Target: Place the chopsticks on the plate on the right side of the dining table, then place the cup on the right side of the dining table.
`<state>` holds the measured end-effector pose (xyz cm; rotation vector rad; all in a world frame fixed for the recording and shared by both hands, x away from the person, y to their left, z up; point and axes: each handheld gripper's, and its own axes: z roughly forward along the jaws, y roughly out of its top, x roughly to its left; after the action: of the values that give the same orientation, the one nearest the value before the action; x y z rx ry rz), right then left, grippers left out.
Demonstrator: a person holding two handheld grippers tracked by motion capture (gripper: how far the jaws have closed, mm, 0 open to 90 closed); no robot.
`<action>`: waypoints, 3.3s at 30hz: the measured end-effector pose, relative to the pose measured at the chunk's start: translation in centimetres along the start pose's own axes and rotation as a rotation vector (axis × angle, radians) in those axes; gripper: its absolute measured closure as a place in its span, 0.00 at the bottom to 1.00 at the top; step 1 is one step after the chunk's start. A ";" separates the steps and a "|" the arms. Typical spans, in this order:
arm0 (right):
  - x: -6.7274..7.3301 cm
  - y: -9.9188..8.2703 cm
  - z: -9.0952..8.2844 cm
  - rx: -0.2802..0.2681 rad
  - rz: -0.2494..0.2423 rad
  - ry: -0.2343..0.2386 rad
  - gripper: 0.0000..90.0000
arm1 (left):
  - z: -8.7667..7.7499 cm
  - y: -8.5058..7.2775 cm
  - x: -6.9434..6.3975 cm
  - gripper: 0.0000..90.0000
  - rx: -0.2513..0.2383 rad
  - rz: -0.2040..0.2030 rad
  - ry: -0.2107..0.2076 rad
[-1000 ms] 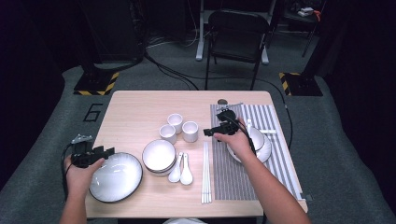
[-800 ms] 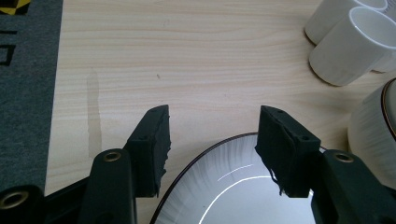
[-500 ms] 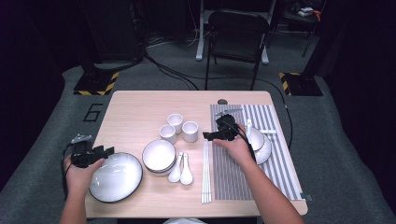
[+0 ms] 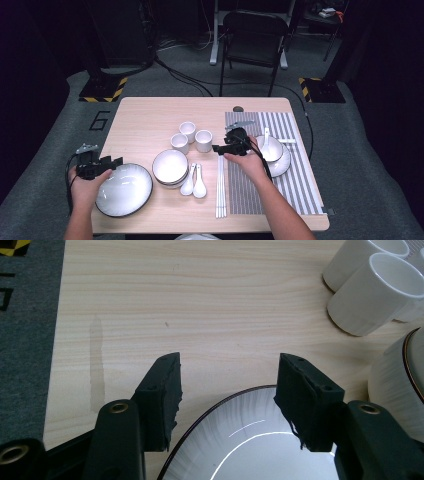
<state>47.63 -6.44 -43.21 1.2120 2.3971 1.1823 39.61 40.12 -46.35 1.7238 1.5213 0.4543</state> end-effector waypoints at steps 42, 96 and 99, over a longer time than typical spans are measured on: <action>2.7 3.4 1.5 0.045 -0.068 -0.030 0.14 | -0.5 -0.1 0.0 0.47 -0.006 0.004 -0.012; 1.5 4.5 7.9 0.110 -0.041 -0.058 0.11 | -0.3 0.0 0.0 0.46 -0.007 -0.003 -0.022; 1.4 4.5 8.2 0.114 -0.030 -0.058 0.11 | -0.3 0.0 0.0 0.46 -0.007 -0.002 -0.023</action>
<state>53.43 0.76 -45.11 1.2207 2.4598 0.9998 39.38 40.25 -46.16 1.7161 1.5038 0.4368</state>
